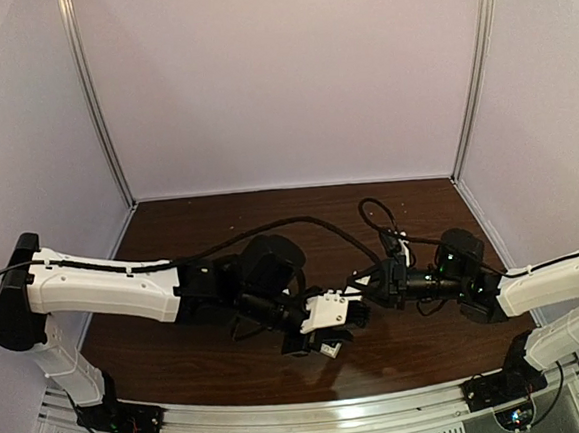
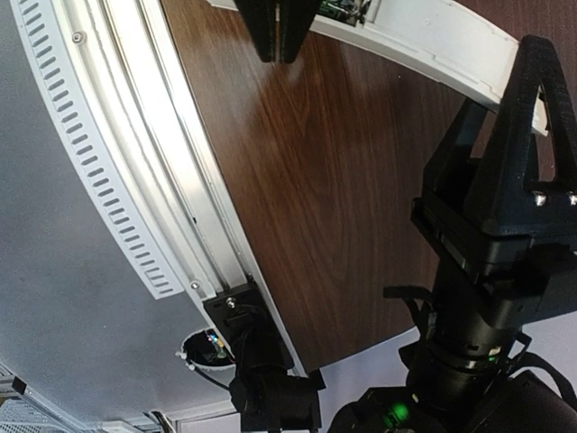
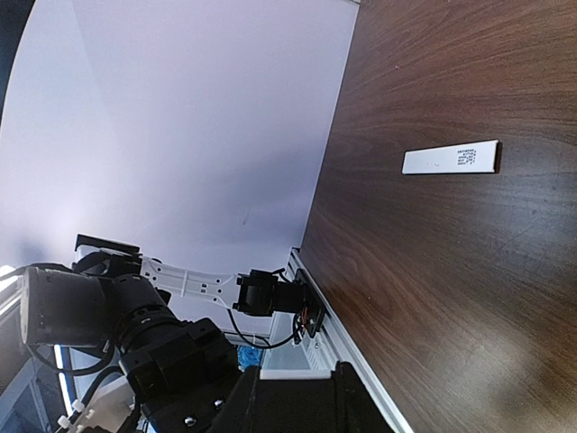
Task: Load the batteries into the remote control
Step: Load the battery into the battery compartment, then press the battery in the battery compartment.
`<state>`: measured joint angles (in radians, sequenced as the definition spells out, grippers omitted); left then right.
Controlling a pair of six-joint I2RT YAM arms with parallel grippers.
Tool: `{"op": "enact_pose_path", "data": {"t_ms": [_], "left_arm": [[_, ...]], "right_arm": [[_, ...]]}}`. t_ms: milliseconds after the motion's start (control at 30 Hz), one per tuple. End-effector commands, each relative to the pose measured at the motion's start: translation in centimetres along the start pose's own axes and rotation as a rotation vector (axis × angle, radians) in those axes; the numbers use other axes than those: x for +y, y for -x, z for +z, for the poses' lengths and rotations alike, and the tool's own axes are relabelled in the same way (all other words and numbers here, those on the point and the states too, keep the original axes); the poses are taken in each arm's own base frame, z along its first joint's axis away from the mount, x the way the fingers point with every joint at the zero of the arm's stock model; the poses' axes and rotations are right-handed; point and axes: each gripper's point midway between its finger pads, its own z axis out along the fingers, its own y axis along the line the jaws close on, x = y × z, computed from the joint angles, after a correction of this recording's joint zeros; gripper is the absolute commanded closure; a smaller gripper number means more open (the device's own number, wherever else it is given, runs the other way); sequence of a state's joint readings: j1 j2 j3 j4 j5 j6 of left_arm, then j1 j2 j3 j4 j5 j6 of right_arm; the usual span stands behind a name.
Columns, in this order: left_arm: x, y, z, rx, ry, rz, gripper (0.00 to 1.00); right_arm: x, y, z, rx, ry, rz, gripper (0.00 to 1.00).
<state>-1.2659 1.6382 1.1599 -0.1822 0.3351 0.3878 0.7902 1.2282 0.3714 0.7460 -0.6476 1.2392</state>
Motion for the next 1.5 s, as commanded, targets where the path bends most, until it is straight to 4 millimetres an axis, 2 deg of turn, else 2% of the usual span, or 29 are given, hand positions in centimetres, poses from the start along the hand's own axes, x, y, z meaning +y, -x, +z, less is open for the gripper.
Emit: {"op": "enact_pose_path", "data": {"t_ms": [0, 133, 300, 400, 467, 533, 633, 833, 967, 1033, 1467], "left_arm": [[2.5, -2.7, -0.1, 0.078, 0.068, -0.106, 0.96], [2.7, -0.6, -1.2, 0.014, 0.072, -0.088, 0.9], [3.5, 3.6, -4.7, -0.122, 0.133, -0.057, 0.68], [3.9, 5.1, -6.8, -0.171, 0.177, -0.059, 0.55], [4.8, 4.8, -8.0, -0.167, 0.235, -0.093, 0.46], [5.9, 3.6, -8.9, -0.153, 0.285, -0.166, 0.38], [7.1, 1.5, -9.7, -0.131, 0.314, -0.299, 0.34], [5.5, -0.7, -8.5, -0.12, 0.264, -0.369, 0.35], [4.8, -1.2, -7.6, -0.134, 0.215, -0.418, 0.19], [4.3, -0.9, -7.1, -0.154, 0.174, -0.453, 0.15], [3.2, -0.2, -3.9, -0.165, 0.036, -0.499, 0.19]], "right_arm": [[4.8, -0.3, -0.1, 0.034, 0.138, -0.064, 1.0], [3.9, -0.2, 0.0, 0.024, 0.093, -0.077, 1.0], [2.2, 0.4, 0.2, 0.001, 0.012, -0.097, 1.0], [1.5, 1.1, -0.1, -0.021, -0.02, -0.102, 1.0], [1.2, 1.7, -0.3, -0.04, -0.031, -0.106, 1.0], [1.1, 2.3, -0.6, -0.06, -0.042, -0.117, 1.0], [1.4, 2.8, -0.9, -0.084, -0.041, -0.137, 1.0], [2.6, 2.9, -0.9, -0.085, 0.006, -0.143, 1.0], [3.4, 2.7, -1.0, -0.073, 0.031, -0.164, 1.0], [3.6, 2.7, -1.0, -0.069, 0.032, -0.172, 1.0], [5.1, 2.0, 0.0, -0.028, 0.076, -0.21, 1.0]]}}
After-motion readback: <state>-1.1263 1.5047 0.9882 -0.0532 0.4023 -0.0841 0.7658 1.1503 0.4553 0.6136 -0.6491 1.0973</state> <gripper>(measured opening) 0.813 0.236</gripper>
